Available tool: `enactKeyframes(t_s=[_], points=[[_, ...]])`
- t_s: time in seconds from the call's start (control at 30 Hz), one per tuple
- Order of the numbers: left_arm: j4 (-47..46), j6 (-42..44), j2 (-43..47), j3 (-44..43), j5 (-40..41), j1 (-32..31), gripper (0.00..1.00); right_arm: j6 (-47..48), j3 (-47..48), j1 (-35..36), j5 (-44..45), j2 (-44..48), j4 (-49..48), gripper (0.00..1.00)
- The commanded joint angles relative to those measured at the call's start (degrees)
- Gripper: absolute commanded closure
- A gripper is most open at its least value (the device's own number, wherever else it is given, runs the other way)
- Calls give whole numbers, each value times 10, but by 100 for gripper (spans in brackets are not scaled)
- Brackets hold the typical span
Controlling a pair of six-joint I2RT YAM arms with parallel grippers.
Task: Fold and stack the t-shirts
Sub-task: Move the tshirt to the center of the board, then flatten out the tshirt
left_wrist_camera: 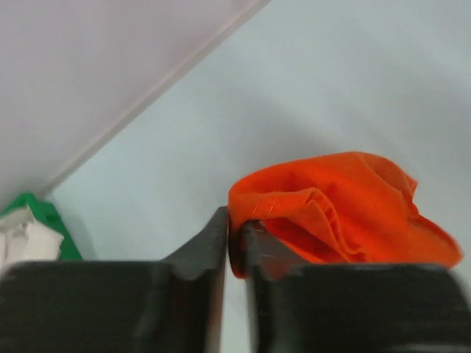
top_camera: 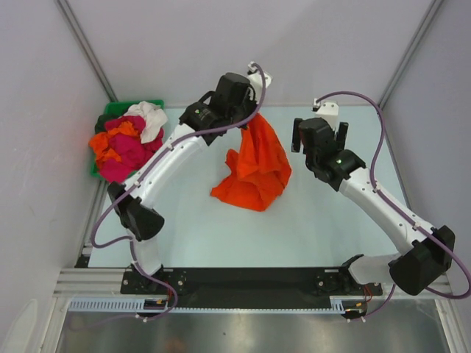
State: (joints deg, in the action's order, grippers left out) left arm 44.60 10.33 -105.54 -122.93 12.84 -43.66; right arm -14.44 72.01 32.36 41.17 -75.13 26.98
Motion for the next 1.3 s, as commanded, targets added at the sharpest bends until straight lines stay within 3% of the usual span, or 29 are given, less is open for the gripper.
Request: enactKeyframes(t_s=[0.0, 0.03, 0.07, 0.13, 0.17, 0.33, 0.57, 0.67, 0.7, 0.8, 0.93, 1.07, 1.27], points=[[-11, -29, 11, 51, -21, 65, 65, -9, 8, -2, 14, 14, 20, 0], [-17, -27, 16, 68, -19, 67, 52, -11, 11, -2, 13, 10, 25, 0], [-38, -26, 30, 110, -14, 68, 27, -14, 15, -1, 12, 5, 28, 0], [-87, -25, 50, 160, -13, 72, 5, -16, 28, 3, 15, -4, 36, 0], [-104, -26, 73, 207, -14, 77, 0, -16, 32, 5, 18, -11, 38, 0], [-152, -41, 110, 294, -19, 111, 0, -1, 45, 31, 14, -31, 32, 0], [-213, -94, 200, 459, -25, 242, 1, -11, 26, 81, -24, -92, -11, 7], [-229, -81, 234, 516, -19, 279, 0, -39, 40, 86, -65, -149, -7, 19], [-229, -80, 240, 526, -18, 286, 0, -42, 40, 88, -75, -159, -22, 34], [-230, -78, 256, 559, -33, 313, 0, -46, 47, 94, -102, -206, -48, 52], [-232, -77, 262, 579, -47, 321, 2, -42, 80, 95, -125, -262, -60, 58], [-232, -87, 256, 586, -59, 321, 3, -43, 129, 95, -145, -317, -62, 57], [-232, -87, 262, 594, -66, 321, 3, -60, 184, 98, -167, -363, -61, 46]])
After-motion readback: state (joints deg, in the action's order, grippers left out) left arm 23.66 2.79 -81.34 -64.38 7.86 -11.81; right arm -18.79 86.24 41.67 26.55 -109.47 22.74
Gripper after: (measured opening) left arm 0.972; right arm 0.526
